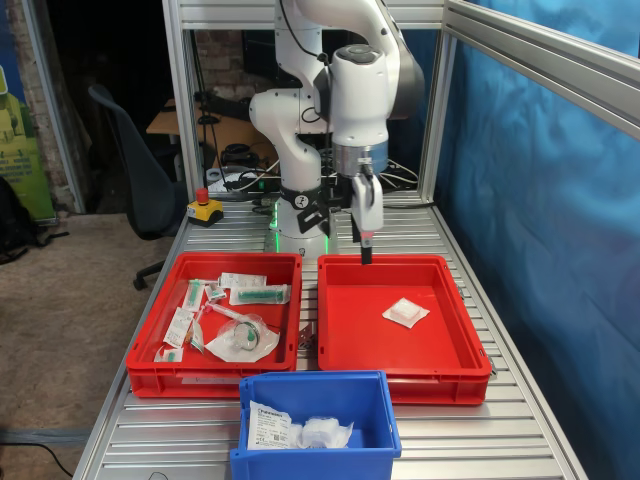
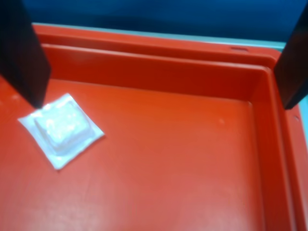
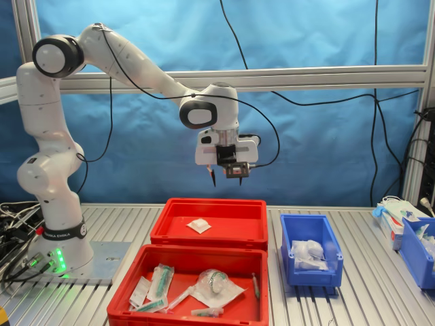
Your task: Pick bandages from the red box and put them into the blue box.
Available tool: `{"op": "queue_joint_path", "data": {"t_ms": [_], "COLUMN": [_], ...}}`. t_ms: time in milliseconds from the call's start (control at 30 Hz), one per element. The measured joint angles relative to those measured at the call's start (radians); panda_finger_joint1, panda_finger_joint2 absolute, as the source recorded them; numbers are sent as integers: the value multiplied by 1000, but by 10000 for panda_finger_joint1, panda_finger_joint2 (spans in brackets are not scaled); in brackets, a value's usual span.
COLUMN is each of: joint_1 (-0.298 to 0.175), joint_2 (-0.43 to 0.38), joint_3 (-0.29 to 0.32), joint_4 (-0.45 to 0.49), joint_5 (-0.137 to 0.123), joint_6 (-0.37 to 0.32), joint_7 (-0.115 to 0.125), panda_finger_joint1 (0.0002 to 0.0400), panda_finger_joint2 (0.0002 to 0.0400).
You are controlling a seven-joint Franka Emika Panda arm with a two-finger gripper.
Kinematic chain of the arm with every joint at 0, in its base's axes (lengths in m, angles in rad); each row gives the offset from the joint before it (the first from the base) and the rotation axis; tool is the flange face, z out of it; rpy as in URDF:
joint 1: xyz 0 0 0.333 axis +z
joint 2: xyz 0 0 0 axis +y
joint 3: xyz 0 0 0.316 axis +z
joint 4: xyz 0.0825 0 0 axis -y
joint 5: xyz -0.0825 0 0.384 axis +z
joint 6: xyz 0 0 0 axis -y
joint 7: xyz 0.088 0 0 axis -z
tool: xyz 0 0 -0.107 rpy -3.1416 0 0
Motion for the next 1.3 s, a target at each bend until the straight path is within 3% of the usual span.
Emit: {"op": "queue_joint_path", "data": {"t_ms": [267,433,733,1067,1300], "joint_1": [39,64,87,96,101], "joint_2": [0,0,1,32,68], "joint_3": [31,53,76,85,87], "joint_4": [-39,-103,-222,-285,-292], "joint_5": [15,25,30,32,32], "joint_6": [23,90,191,279,318], "joint_7": [23,65,121,175,191], "panda_finger_joint1": [400,400,400,400,400], "panda_finger_joint2": [400,400,400,400,400]}}
